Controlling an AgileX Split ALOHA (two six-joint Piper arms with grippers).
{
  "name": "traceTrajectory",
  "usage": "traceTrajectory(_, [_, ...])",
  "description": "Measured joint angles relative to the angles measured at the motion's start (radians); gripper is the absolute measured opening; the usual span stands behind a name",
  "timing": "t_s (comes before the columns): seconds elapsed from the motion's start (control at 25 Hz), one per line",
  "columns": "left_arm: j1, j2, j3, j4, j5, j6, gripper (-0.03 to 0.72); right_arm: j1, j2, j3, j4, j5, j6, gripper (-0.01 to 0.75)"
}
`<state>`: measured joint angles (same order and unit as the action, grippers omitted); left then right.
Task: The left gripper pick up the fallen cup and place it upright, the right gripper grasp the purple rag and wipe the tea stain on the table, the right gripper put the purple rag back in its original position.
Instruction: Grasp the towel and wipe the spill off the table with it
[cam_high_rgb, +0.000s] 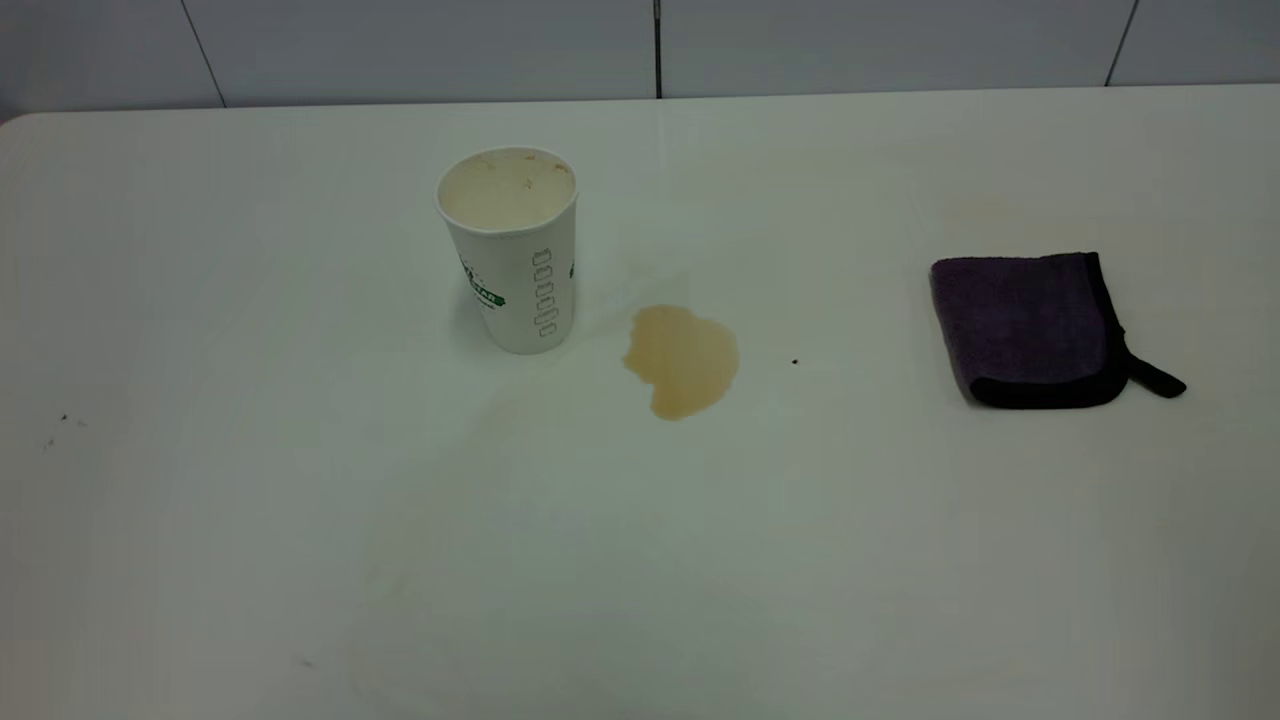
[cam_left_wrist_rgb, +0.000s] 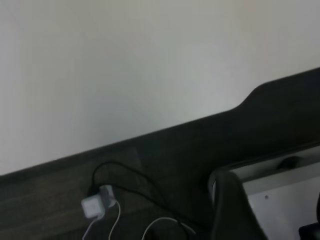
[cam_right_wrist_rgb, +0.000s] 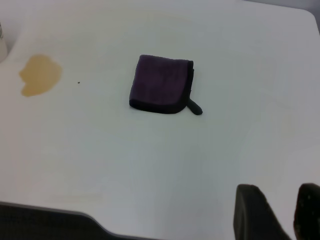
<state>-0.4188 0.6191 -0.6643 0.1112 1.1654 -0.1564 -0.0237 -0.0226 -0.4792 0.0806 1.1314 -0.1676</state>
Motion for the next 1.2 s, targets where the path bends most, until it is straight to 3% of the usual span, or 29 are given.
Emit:
traceTrajectory(0.4, [0.000,-0.094,0.169,-0.032,-0.035,0.131,0.489,0.000,0.000,0.000,0.000,0.000,0.000,0.239])
traceTrajectory(0.76, [0.005,-0.132,0.178,-0.060,-0.058,0.156,0.489,0.000,0.000,0.000,0.000,0.000,0.000,0.239])
traceTrajectory(0.88, [0.080,-0.166,0.178,-0.064,-0.058,0.164,0.489,0.000,0.000,0.000,0.000,0.000,0.000,0.239])
traceTrajectory(1.2, [0.372,-0.377,0.178,-0.064,-0.055,0.165,0.489,0.000,0.000,0.000,0.000,0.000,0.000,0.239])
